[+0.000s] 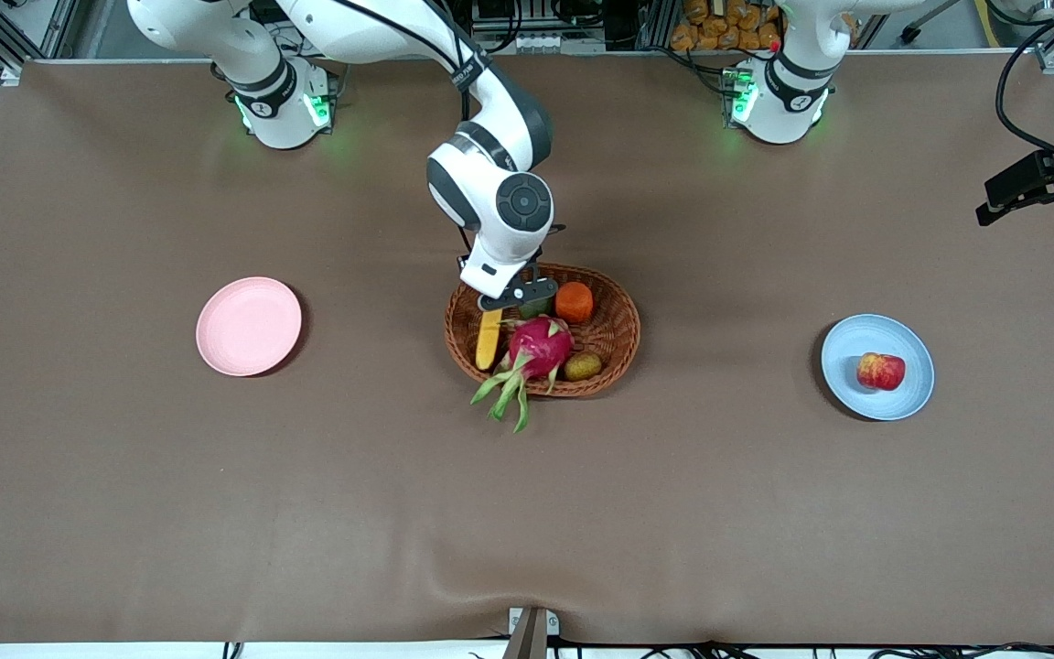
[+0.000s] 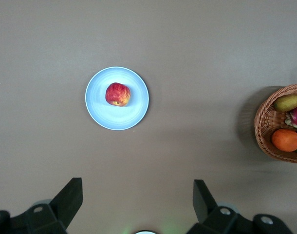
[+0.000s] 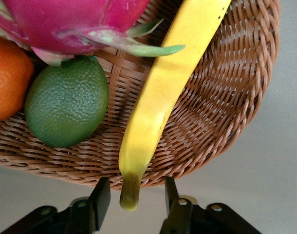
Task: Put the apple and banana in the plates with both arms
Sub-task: 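Grasp the yellow banana by its stem end with the right gripper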
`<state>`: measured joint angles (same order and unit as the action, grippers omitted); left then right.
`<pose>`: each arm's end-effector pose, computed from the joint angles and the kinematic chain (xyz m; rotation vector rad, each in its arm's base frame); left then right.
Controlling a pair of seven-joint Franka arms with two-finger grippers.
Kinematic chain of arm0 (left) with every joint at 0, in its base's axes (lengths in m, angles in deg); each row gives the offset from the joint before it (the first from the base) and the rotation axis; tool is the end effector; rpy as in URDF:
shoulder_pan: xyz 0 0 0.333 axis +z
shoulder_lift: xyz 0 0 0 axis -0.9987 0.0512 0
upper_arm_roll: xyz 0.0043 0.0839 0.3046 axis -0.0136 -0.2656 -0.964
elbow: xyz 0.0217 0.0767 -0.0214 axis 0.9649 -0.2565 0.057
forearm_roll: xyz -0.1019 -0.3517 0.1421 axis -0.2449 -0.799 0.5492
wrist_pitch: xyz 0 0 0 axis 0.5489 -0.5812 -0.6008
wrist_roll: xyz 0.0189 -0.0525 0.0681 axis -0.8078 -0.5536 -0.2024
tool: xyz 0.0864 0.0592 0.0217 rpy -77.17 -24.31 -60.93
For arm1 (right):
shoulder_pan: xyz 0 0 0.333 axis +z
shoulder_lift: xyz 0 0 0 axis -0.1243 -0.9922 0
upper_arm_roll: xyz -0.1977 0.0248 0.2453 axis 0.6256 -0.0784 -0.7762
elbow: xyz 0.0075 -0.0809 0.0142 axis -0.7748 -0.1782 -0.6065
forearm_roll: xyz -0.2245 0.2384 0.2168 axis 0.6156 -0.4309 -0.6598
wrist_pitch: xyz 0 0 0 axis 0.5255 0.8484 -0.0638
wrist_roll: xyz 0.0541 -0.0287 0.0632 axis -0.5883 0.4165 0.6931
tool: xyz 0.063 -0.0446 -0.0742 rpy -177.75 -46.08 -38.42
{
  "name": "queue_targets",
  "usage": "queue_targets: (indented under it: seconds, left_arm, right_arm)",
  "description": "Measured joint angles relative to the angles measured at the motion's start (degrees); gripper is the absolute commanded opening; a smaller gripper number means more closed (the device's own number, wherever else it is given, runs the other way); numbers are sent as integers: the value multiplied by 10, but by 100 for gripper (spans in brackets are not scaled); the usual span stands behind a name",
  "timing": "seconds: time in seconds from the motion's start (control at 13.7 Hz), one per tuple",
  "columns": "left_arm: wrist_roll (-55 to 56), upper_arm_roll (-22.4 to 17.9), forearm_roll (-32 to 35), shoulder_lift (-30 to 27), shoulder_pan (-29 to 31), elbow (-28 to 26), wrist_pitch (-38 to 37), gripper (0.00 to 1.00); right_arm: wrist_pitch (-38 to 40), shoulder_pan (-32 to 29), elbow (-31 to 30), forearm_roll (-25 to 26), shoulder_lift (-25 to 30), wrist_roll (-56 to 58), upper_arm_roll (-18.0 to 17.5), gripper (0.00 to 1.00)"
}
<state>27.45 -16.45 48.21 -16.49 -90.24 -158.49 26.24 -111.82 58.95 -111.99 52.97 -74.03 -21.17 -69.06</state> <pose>0.5388 0.0055 0.6524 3.1108 0.0244 -0.0383 0.4445 0.4929 0.2625 2.9469 0.4183 -0.3675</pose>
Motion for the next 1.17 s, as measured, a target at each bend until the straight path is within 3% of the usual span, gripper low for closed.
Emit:
queue_targets:
  seconds: [0.29, 0.66, 0.95, 1.17]
  left_arm:
    - [0, 0, 0, 4, 1, -1, 1, 100]
    - [0, 1, 11, 5, -3, 2, 3, 100]
    - [0, 2, 11, 5, -5, 4, 4, 100]
    - [0, 2, 11, 5, -5, 4, 4, 100]
  right_arm:
    - [0, 0, 0, 0, -1, -2, 0, 35]
    - [0, 7, 0, 1, -3, -3, 0, 11]
    - [0, 9, 1, 2, -3, -3, 0, 1]
    - [0, 9, 7, 2, -3, -3, 5, 0]
